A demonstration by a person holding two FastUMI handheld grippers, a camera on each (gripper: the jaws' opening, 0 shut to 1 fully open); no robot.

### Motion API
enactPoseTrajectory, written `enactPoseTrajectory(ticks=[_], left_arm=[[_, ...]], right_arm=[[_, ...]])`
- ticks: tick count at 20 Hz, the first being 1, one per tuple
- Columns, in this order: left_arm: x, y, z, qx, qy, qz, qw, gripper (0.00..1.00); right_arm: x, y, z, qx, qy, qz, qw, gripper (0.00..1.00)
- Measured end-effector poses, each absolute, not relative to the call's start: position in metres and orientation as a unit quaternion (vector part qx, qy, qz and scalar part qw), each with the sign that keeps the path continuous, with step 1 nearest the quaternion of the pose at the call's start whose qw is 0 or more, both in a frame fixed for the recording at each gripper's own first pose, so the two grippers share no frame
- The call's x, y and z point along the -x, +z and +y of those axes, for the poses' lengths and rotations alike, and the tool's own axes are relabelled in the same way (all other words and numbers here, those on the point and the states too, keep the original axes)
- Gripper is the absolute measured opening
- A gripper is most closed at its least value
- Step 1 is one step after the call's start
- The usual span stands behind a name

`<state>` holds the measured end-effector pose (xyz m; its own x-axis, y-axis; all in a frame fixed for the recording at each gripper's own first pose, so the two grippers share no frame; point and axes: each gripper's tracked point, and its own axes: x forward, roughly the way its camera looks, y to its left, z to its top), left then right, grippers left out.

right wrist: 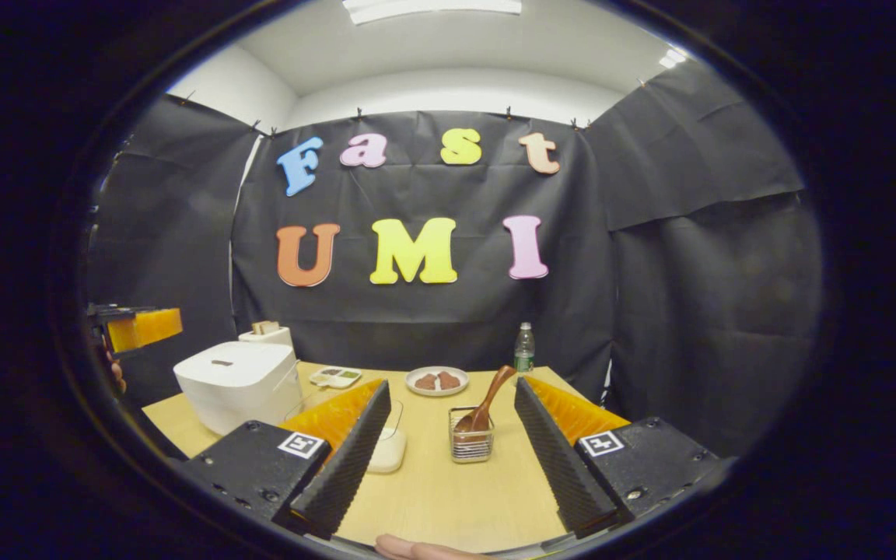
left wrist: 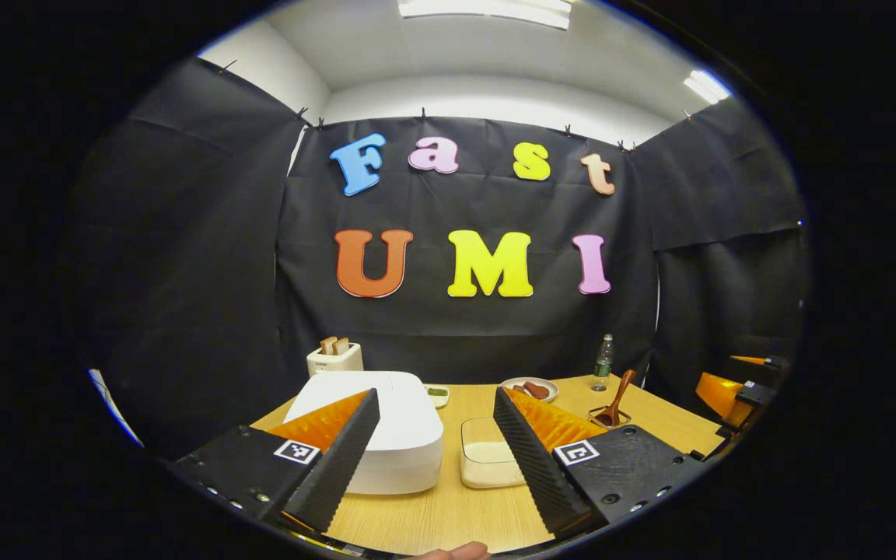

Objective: Close the left gripper, press the button to open the rice cooker; take a wooden spoon from the chopstick holder with the right hand, scoop a spoonful of rice and pour it into the rice cooker, then put the wooden spoon back into the chopstick holder.

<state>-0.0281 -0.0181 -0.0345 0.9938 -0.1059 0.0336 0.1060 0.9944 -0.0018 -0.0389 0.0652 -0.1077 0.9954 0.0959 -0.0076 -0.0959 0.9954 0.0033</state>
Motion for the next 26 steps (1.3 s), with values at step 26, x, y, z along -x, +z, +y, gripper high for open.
enactPoseTrajectory(ticks=[26], left_arm=[[0.077, -0.036, -0.047, -0.003, -0.097, -0.029, 0.995, 0.94]], right_arm=[[0.055, -0.089, 0.039, 0.003, 0.015, -0.034, 0.999, 1.00]])
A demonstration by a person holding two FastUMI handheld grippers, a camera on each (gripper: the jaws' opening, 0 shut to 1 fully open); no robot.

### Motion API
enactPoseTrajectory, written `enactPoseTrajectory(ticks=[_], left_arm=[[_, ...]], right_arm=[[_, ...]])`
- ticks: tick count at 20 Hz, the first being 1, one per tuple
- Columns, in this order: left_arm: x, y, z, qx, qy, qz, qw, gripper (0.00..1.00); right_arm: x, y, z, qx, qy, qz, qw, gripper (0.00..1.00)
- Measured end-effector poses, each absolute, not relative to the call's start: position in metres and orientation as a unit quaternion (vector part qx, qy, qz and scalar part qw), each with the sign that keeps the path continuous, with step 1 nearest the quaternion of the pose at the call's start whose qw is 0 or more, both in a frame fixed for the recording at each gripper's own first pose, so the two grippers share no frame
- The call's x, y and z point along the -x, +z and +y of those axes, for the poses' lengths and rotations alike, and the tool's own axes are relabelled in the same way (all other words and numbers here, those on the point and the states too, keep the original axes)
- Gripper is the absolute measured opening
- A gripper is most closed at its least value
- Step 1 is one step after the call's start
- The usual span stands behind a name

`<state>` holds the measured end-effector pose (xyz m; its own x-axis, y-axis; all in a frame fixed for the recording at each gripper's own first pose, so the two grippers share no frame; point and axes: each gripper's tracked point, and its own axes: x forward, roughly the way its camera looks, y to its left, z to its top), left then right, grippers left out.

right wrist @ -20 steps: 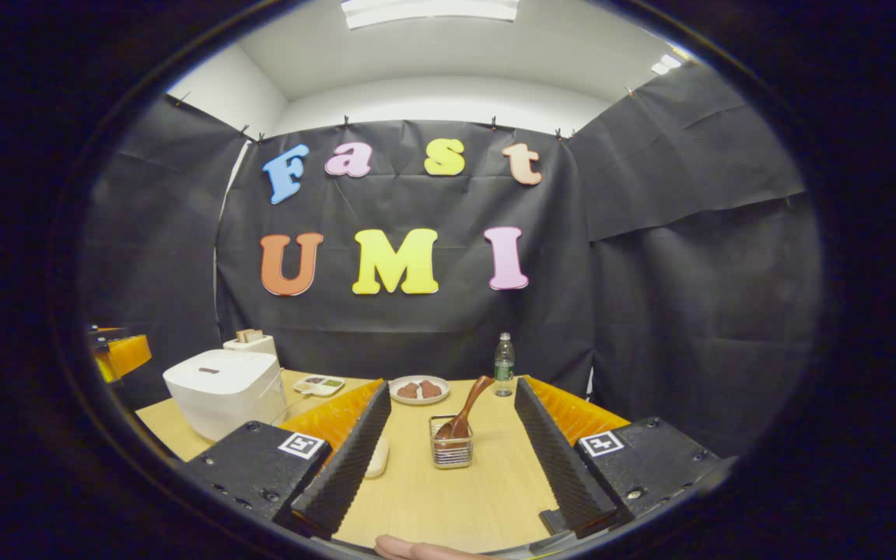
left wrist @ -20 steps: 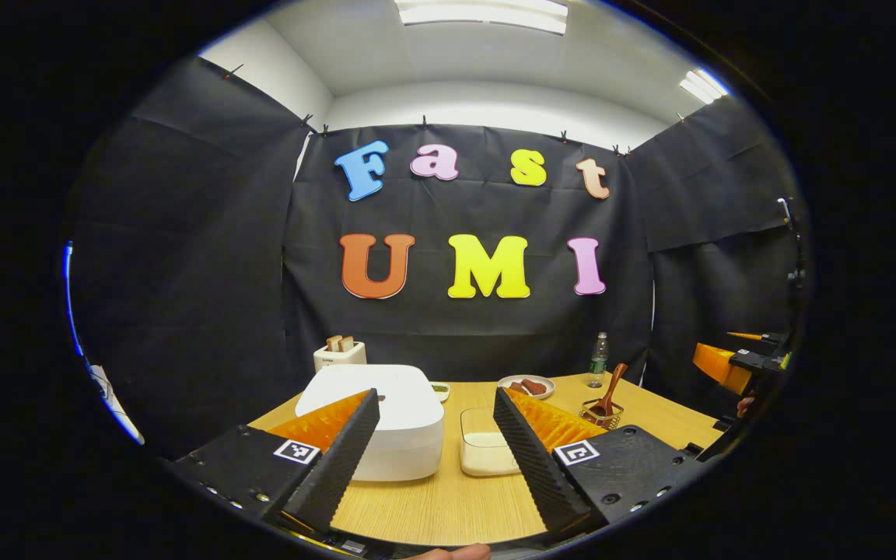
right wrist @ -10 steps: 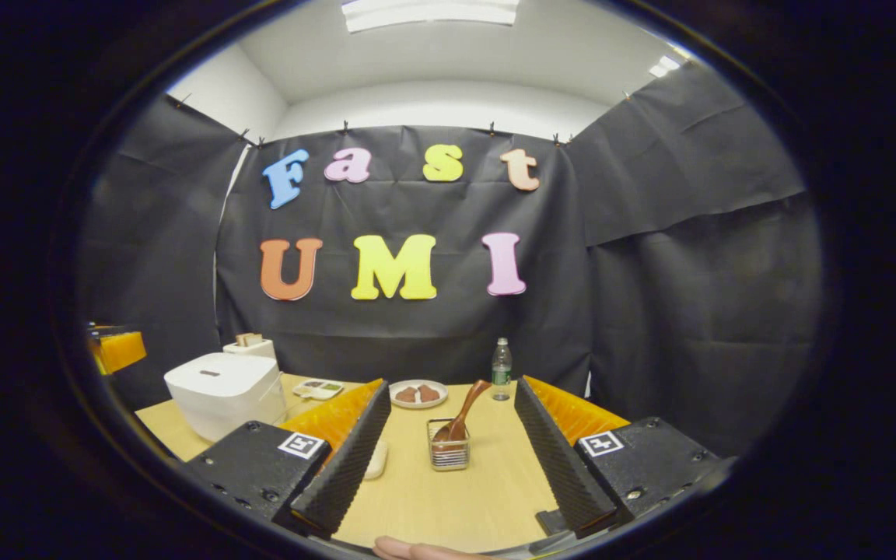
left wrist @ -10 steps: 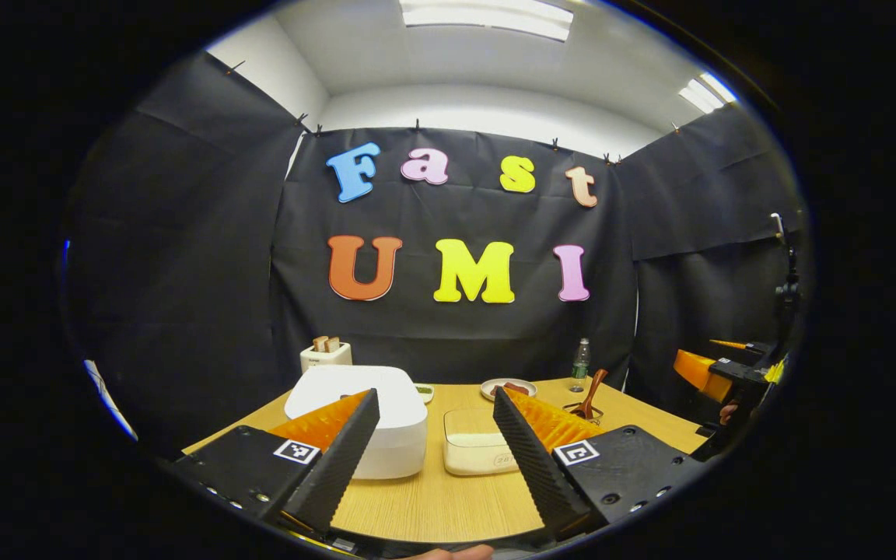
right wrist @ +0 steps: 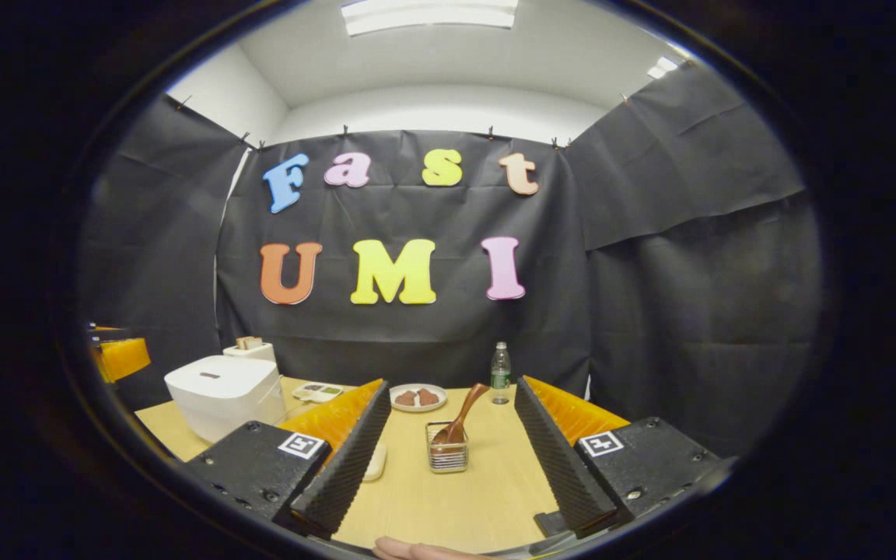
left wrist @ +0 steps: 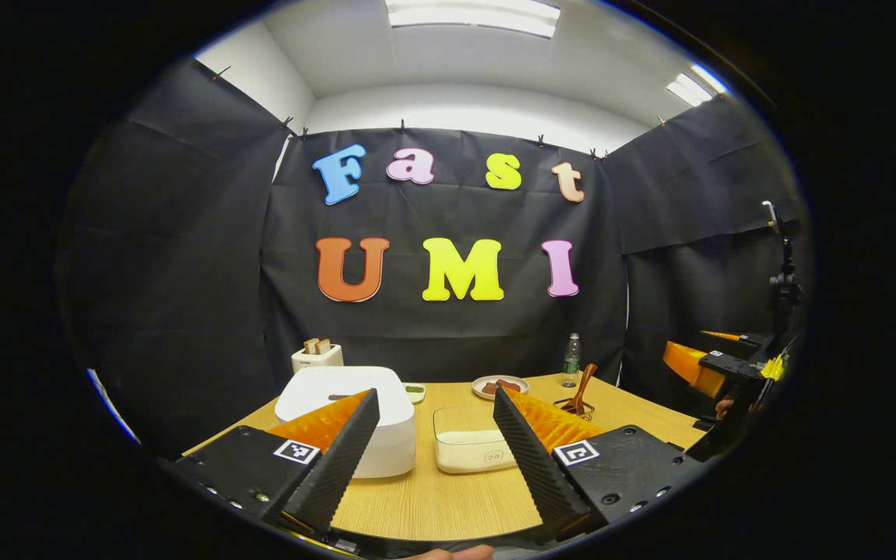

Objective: Close the left gripper, press the button to open the rice cooker; take a wooden spoon from the chopstick holder with the right hand, scoop a spoonful of rice and pour it into the rice cooker, then put the wooden spoon back into the chopstick holder.

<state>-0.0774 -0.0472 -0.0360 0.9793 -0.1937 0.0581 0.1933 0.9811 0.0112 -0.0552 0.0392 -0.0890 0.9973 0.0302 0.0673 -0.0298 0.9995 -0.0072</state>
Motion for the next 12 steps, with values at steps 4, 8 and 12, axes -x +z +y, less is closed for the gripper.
enactPoseTrajectory(ticks=[4, 8, 12], left_arm=[[0.0802, -0.0365, -0.0539, -0.009, -0.101, -0.031, 0.994, 0.94], [0.0815, -0.0378, -0.0552, -0.008, -0.102, -0.032, 0.994, 0.94], [0.0847, -0.0423, -0.0540, -0.004, -0.095, -0.027, 0.995, 0.94]], right_arm=[[0.0559, -0.0888, 0.0376, 0.000, 0.014, -0.034, 0.999, 1.00], [0.0557, -0.0915, 0.0370, -0.001, 0.015, -0.031, 0.999, 1.00], [0.0567, -0.0917, 0.0344, -0.003, 0.013, -0.032, 0.999, 1.00]])
